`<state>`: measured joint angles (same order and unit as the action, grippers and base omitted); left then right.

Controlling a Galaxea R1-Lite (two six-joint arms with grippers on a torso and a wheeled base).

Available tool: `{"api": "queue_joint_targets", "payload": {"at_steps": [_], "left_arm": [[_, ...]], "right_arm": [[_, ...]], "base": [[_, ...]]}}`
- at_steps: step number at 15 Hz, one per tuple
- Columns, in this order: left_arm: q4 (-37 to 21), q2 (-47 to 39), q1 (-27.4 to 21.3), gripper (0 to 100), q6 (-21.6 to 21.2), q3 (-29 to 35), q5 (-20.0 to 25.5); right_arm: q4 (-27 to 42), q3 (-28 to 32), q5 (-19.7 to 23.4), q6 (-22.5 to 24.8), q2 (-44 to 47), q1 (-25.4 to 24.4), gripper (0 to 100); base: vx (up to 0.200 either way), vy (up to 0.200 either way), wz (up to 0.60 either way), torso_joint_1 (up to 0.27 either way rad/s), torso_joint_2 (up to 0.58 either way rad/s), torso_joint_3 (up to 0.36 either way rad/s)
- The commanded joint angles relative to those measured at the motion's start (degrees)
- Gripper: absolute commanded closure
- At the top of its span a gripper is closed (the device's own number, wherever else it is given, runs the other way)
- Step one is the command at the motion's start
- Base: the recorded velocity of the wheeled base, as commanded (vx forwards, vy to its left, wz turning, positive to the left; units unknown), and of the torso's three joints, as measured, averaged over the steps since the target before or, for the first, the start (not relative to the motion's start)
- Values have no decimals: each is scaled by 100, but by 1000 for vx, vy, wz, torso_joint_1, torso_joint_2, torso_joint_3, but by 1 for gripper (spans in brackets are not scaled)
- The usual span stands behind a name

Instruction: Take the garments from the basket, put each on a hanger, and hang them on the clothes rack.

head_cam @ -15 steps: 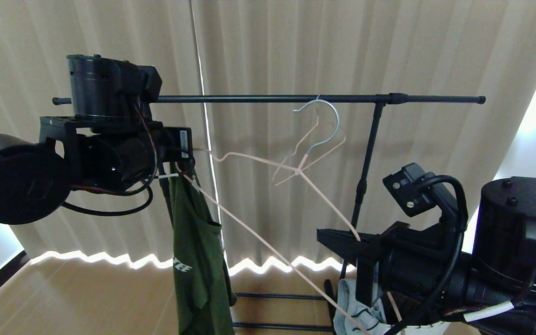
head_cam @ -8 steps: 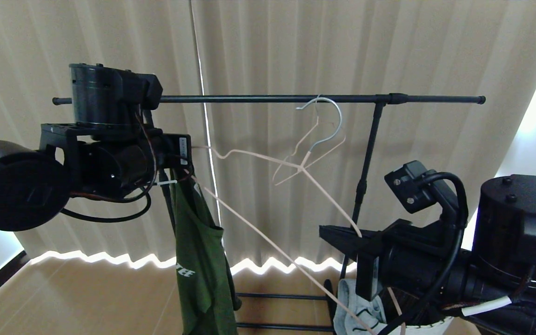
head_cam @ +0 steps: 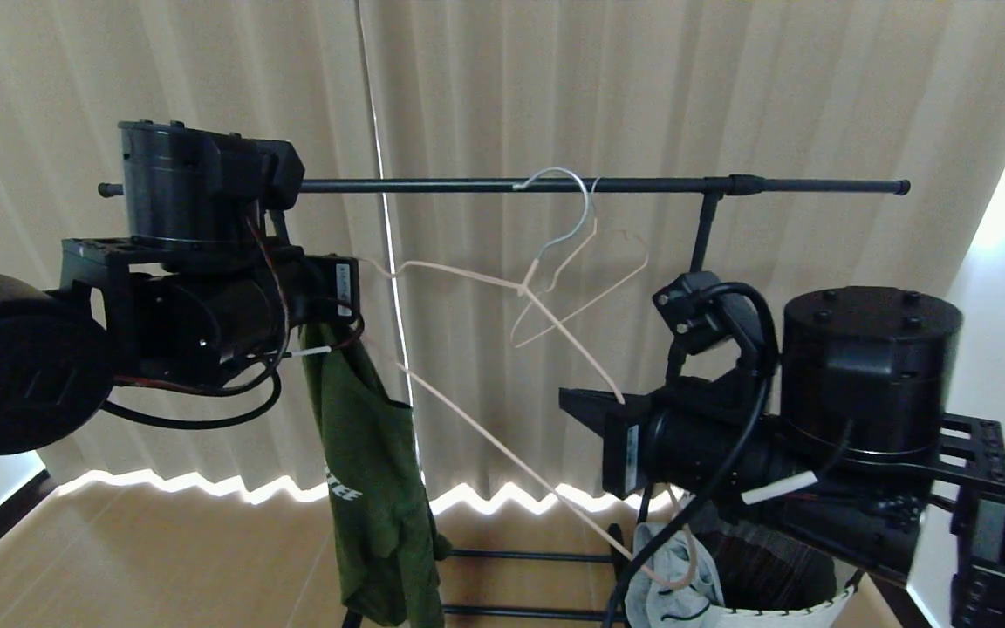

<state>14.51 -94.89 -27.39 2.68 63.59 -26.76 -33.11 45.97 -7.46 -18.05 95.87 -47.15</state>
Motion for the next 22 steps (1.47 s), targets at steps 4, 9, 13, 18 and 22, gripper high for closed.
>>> {"api": "queue_joint_targets", "payload": {"at_steps": [4,9,13,18,22], "left_arm": [[254,41,-179,100,-22,-233,13],[307,23,50,100,-339,-215,30],[659,-179,305,100,-646,-224,39],[659,-284,261,100,-1059,-180,65],[650,-284,269,100,-1402,-162,487]], "right_arm": [[-20,404,-1,-23,688,31,100],[-38,79,34,-75,442,13,100],[-82,-334,61,-84,2,-31,100],[-82,-475,69,-84,-147,-294,100],[-46,-721,113,-84,-437,-365,100]], "base": [[0,0,0,0,0,0],[0,0,0,0,0,0],[0,0,0,0,0,0],[0,0,0,0,0,0],[0,0,0,0,0,0]]}}
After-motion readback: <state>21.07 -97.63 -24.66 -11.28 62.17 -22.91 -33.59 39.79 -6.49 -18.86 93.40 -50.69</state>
